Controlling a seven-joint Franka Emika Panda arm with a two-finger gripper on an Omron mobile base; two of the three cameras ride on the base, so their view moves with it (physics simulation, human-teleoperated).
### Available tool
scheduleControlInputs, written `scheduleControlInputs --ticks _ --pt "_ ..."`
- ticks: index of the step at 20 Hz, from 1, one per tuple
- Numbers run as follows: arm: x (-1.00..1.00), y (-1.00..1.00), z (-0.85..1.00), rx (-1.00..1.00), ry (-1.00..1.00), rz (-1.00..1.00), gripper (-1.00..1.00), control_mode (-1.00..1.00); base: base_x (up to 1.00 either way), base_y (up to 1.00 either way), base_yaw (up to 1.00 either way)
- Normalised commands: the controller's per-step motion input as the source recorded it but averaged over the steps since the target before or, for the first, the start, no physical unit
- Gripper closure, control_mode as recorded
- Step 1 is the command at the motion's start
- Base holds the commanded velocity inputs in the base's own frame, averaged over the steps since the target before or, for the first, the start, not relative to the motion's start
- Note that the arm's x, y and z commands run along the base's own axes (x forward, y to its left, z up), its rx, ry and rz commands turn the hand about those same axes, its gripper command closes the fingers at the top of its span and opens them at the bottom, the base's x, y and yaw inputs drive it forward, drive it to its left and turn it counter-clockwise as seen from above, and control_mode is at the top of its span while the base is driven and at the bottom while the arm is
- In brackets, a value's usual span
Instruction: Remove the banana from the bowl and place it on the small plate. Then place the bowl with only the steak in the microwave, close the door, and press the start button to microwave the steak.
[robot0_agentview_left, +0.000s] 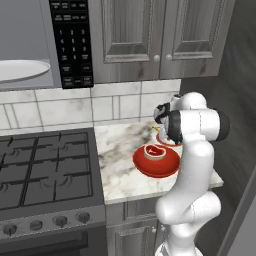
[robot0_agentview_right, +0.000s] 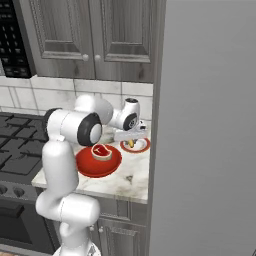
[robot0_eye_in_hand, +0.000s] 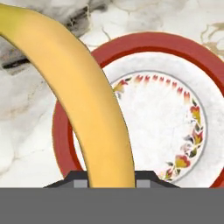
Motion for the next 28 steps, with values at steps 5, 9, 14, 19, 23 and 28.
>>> scheduleControlInputs --ticks 5,9,14,19,23,28 --pt "0.30 -0.33 -0.34 0.00 0.05 0.00 1.00 -1.00 0.00 0.00 0.00" --pt "0.14 -0.17 -0.18 0.00 0.01 0.00 1.00 -1.00 0.00 0.00 0.00" --pt "0.12 0.00 -0.15 0.00 0.05 0.00 -1.00 -1.00 0.00 0.00 0.00" --pt "0.01 0.02 0.01 0.00 0.02 0.00 -1.00 -1.00 0.00 0.00 0.00" --pt "-0.01 0.04 0.29 0.00 -0.01 0.00 -1.00 -1.00 0.00 0.00 0.00" --pt "-0.31 0.00 0.71 0.00 -0.09 0.00 -1.00 -1.00 0.00 0.00 0.00"
